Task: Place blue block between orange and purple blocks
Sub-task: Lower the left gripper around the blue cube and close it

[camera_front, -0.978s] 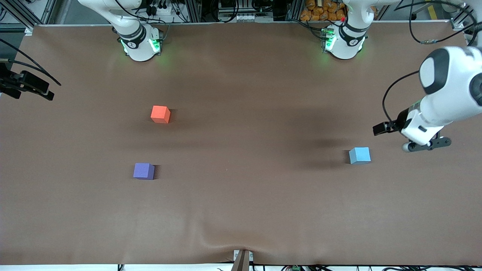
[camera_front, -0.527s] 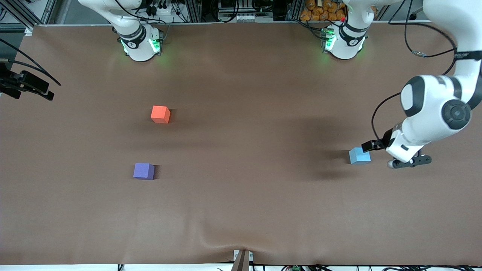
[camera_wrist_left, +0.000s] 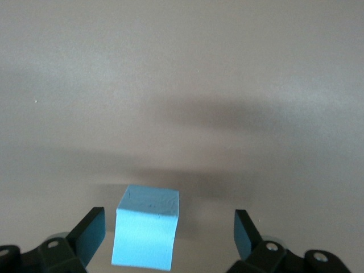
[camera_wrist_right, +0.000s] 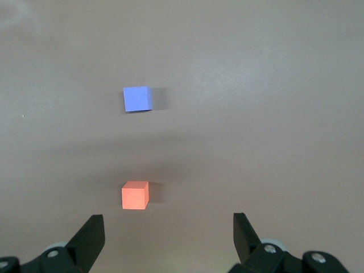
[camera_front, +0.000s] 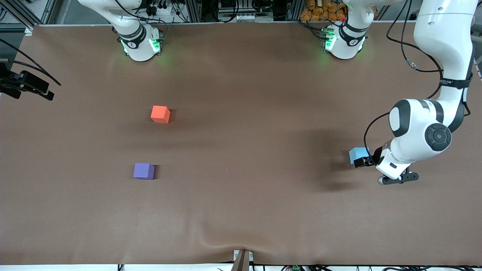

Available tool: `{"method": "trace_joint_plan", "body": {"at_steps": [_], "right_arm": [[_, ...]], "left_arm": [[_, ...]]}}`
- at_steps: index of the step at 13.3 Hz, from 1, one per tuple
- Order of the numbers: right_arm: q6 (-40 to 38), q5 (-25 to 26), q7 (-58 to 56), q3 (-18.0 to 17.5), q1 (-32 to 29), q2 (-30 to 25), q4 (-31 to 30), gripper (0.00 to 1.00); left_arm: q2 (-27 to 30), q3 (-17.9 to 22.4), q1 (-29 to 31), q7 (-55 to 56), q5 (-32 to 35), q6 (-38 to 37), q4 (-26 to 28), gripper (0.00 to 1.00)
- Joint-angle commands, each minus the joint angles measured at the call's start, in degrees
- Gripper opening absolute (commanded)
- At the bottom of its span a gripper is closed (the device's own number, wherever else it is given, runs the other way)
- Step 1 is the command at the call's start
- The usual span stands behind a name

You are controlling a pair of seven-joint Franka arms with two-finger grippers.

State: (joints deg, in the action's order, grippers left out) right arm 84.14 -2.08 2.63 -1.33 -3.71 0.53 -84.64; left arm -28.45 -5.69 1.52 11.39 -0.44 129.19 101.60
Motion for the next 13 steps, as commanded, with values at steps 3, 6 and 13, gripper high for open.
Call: {"method": "trace_joint_plan", "body": {"at_steps": [3, 6, 13], "right_arm": [[-0.2, -1.17, -0.87, -0.69, -1.38, -0.96, -0.7, 1.0], [-0.2, -1.17, -0.87, -0.69, -1.38, -0.96, -0.7, 1.0], [-0.2, -1.17, -0.95, -0.69, -1.47, -0.96, -0.7, 1.0]], "left_arm": [[-2.92, -0.02, -0.02, -0.75, -0.44, -0.08, -1.49, 1.0], [-3.36, -0.02, 0.15, -0.84, -0.35, -0.08, -0.97, 1.0], [-3.1, 0.15, 0.68, -3.73, -0.35, -0.52, 1.5, 1.0]]}}
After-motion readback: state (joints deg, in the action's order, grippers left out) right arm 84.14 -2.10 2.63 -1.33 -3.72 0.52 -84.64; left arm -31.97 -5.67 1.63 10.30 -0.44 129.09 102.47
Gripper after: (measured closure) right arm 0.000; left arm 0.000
